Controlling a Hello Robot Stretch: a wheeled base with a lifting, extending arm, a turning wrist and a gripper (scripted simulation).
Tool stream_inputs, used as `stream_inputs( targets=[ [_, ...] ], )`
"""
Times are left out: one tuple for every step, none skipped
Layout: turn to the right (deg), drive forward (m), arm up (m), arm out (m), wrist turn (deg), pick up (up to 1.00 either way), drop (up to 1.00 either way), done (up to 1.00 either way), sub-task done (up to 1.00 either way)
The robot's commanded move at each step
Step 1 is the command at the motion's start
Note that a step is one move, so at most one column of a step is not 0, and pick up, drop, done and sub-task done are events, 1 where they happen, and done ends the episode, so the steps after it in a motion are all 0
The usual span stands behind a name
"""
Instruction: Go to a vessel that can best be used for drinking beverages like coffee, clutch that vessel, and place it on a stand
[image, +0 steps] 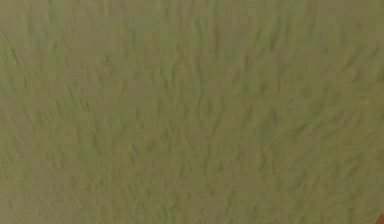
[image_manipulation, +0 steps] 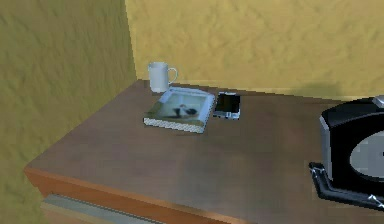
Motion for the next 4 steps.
stream_inputs(
  targets=[
    [0.0,0.0,0.38,0.0,0.0,0.0,0.0,0.0,0.0],
    [0.0,0.0,0.0,0.46,0.0,0.0,0.0,0.0,0.0],
    [0.0,0.0,0.0,0.0,45.0,0.0,0.0,0.0,0.0],
    [0.0,0.0,0.0,0.0,45.0,0.0,0.0,0.0,0.0]
  ],
)
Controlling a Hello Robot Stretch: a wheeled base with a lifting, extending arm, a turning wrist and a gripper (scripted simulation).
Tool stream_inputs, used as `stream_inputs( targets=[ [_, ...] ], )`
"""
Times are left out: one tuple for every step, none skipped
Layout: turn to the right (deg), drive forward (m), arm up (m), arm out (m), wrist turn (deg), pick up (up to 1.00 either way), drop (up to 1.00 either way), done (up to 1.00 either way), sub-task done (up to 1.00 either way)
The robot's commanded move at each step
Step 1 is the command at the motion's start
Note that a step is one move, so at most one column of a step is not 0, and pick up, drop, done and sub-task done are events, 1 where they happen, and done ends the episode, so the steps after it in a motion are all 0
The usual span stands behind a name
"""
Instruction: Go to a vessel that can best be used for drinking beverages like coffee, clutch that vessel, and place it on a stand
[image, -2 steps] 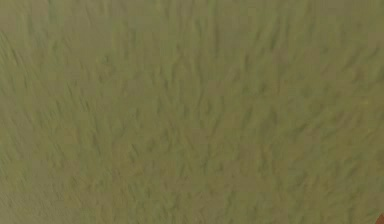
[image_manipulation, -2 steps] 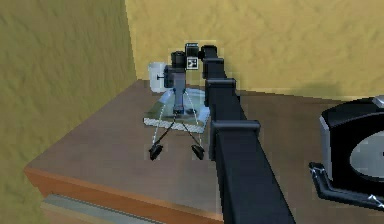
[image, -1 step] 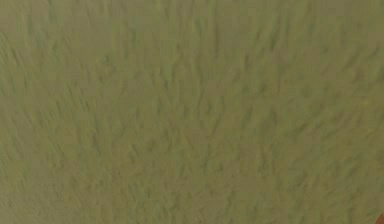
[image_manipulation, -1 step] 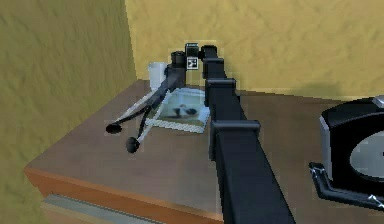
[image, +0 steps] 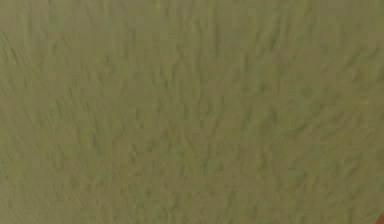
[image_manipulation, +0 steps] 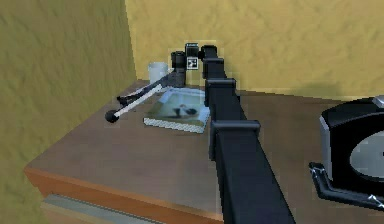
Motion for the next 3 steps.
stream_inputs(
  targets=[
    [0.0,0.0,0.0,0.0,45.0,0.0,0.0,0.0,0.0],
    [0.0,0.0,0.0,0.0,21.0,0.0,0.0,0.0,0.0],
    [0.0,0.0,0.0,0.0,0.0,1.0,0.0,0.0,0.0]
  ],
)
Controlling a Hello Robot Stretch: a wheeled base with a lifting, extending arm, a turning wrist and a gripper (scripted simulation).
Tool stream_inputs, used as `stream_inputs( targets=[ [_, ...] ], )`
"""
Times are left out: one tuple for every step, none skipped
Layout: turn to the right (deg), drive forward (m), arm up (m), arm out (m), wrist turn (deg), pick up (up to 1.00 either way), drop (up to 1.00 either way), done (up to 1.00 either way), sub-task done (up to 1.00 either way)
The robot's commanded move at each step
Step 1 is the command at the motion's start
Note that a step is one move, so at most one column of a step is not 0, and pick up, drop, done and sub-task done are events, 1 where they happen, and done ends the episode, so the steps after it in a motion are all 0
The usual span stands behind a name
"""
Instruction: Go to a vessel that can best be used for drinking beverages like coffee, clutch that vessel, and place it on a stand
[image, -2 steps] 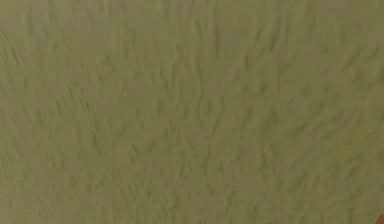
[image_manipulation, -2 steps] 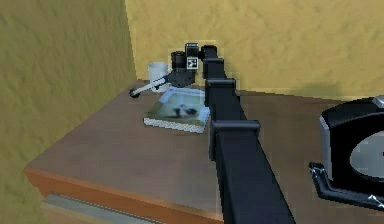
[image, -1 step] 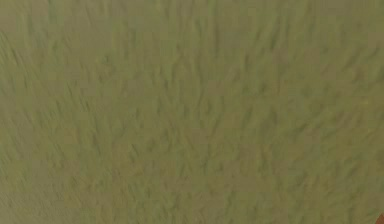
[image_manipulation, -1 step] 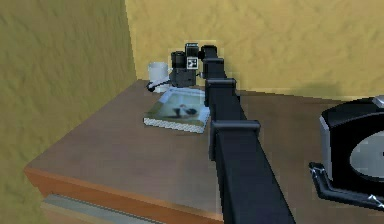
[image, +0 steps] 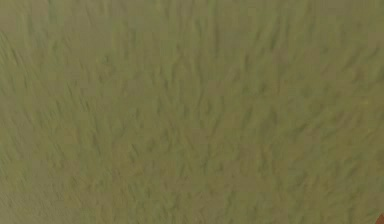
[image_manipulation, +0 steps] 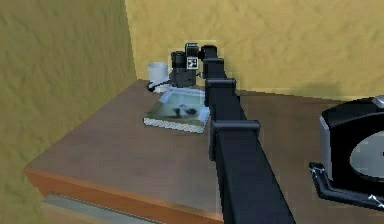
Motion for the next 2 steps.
stream_inputs(
  targets=[
    [0.0,0.0,0.0,0.0,-45.0,0.0,0.0,0.0,0.0],
    [0.0,0.0,0.0,0.0,-45.0,0.0,0.0,0.0,0.0]
  ],
)
